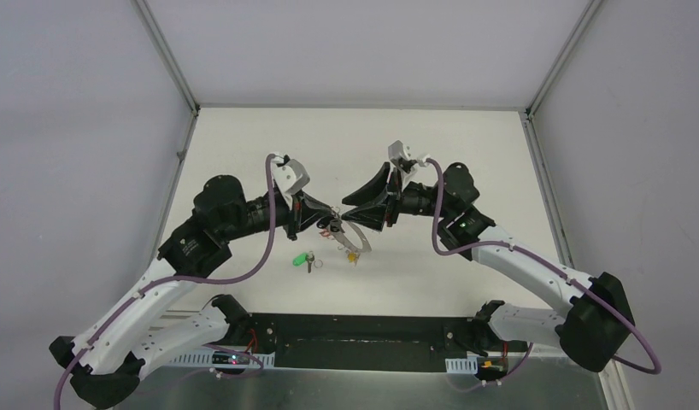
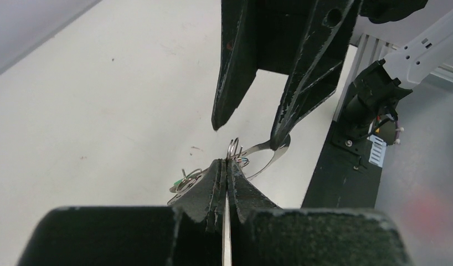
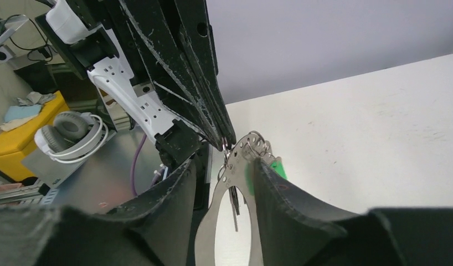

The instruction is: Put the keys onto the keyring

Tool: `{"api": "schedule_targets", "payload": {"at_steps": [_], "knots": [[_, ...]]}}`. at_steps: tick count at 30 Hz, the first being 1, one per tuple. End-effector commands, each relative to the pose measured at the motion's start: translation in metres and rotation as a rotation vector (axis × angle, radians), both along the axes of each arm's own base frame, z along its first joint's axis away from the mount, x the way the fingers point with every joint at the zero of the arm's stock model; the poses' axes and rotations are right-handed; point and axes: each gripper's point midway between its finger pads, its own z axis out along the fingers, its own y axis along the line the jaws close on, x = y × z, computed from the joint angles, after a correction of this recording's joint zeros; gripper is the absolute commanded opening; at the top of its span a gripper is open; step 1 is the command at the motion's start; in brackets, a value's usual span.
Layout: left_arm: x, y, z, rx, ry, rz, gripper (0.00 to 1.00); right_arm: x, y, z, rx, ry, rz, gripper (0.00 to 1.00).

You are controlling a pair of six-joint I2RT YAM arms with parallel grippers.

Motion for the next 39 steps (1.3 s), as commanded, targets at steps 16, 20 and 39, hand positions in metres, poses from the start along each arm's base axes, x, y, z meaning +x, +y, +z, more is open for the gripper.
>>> {"api": "schedule_targets", "payload": {"at_steps": [16, 20, 39], "knots": [[-0.014, 0.033, 0.004, 0.234, 0.399, 0.157, 0.00, -0.004, 0.007, 0.014, 0.002, -0.026, 0.022, 0.61], [-0.015, 0.037, 0.002, 0.311, 0.449, 0.162, 0.00, -0.011, 0.017, 0.015, 0.003, -0.026, 0.053, 0.61], [-0.009, 0.033, 0.001, 0.484, 0.467, 0.104, 0.00, -0.024, 0.056, 0.016, 0.011, -0.025, 0.182, 0.48]]}}
